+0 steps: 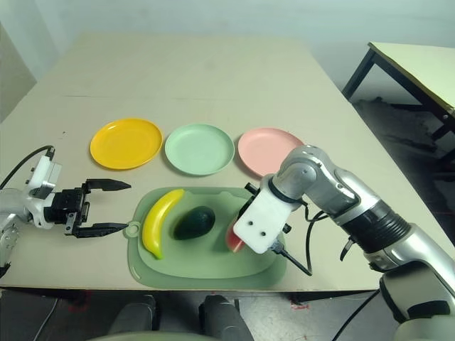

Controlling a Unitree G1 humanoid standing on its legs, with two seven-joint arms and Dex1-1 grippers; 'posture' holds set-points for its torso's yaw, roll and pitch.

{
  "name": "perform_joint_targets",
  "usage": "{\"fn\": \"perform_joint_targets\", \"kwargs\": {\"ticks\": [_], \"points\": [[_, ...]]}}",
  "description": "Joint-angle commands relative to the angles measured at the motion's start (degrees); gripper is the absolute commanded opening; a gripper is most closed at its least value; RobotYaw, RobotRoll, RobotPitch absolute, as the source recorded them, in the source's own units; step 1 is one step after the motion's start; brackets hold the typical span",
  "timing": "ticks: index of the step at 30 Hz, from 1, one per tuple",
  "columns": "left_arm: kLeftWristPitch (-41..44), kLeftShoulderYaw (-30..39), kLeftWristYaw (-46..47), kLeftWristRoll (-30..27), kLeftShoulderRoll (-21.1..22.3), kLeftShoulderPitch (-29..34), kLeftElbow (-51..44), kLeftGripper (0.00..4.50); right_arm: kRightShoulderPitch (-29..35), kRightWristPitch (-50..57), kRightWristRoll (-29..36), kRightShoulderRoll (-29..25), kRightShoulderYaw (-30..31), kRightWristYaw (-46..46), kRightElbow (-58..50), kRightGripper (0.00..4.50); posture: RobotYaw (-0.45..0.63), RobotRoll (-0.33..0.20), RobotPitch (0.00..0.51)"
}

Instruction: Place the fruits into color-matched plates.

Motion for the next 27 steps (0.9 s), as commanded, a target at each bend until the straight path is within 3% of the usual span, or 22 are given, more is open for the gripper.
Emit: {"fn": "perform_joint_targets", "kwargs": {"ticks": [1,12,18,27], "points": [[0.2,-0.8,-0.4,0.3,-0.4,-1.1,1.0,4.50,-5.6,-0.9,-2.5,1.6,-1.6,0.3,6.8,1.30,-0.04,0.000,0.077],[0.5,-1.3,-0.2,0.4,-1.0,-1.5,0.9,4.50,-19.0,-16.2,-16.9,7.7,0.1,-7.0,36.3,1.30,-0.03,0.000,0.070],[0.2,-1.2,0.1,0.7,-1.0,-0.8,0.4,4.50,-26.9,-20.0,-28.6,12.3,3.3,-20.2,56.0,1.30,-0.02,0.000,0.075],[0.6,-0.5,1.7,0.5,-0.7,0.8,-1.1,4.50,-29.2,-20.2,-38.7,15.7,7.4,-34.9,70.0,1.30,0.01,0.000,0.085]]}}
